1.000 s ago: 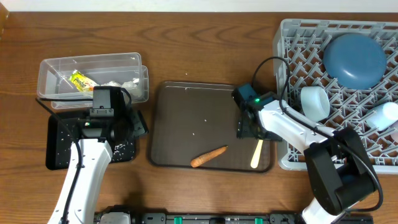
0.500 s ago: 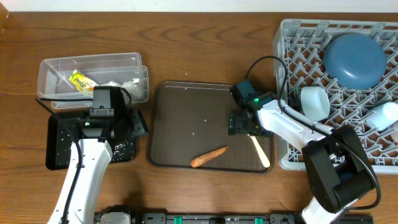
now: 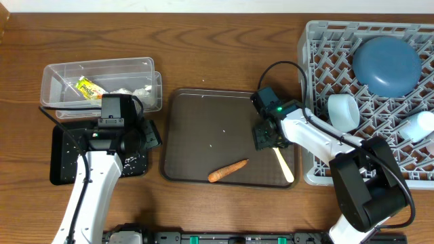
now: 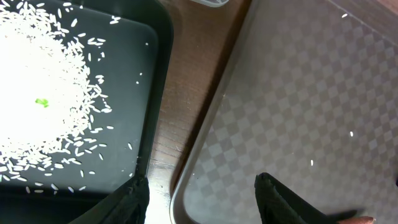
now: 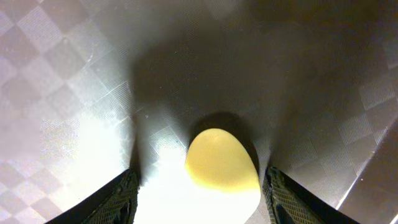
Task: Sort waste into correct bins and load items into the dishwasher rack
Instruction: 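Reach the right gripper to the yellow spoon and grasp it, then carry the yellow spoon right and drop it into the rack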
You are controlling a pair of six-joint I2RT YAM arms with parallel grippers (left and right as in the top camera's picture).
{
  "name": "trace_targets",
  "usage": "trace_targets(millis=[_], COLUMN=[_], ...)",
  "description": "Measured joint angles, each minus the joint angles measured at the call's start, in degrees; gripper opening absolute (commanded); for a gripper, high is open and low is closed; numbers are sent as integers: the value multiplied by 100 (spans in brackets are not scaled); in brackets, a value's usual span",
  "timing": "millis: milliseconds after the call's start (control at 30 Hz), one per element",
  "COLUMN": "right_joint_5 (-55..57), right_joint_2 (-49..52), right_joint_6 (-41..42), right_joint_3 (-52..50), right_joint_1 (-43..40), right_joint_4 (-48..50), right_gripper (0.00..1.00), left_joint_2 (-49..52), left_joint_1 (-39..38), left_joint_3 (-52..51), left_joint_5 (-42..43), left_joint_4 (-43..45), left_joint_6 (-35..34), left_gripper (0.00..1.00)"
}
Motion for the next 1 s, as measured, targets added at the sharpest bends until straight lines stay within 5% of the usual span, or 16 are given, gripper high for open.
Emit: trace_targets(millis=[1000], right_joint_5=[17], right_joint_2=[0], right_joint_6=[-345], right_joint_3=[4], right_joint_1=[-26], right_joint_4=[-223], right_gripper=[27], left_joint_2=[0], left_joint_1=[0], left_joint_3=[0], left_joint_5=[0], left_joint_4=[0], left_joint_6=[0], left_gripper=[57])
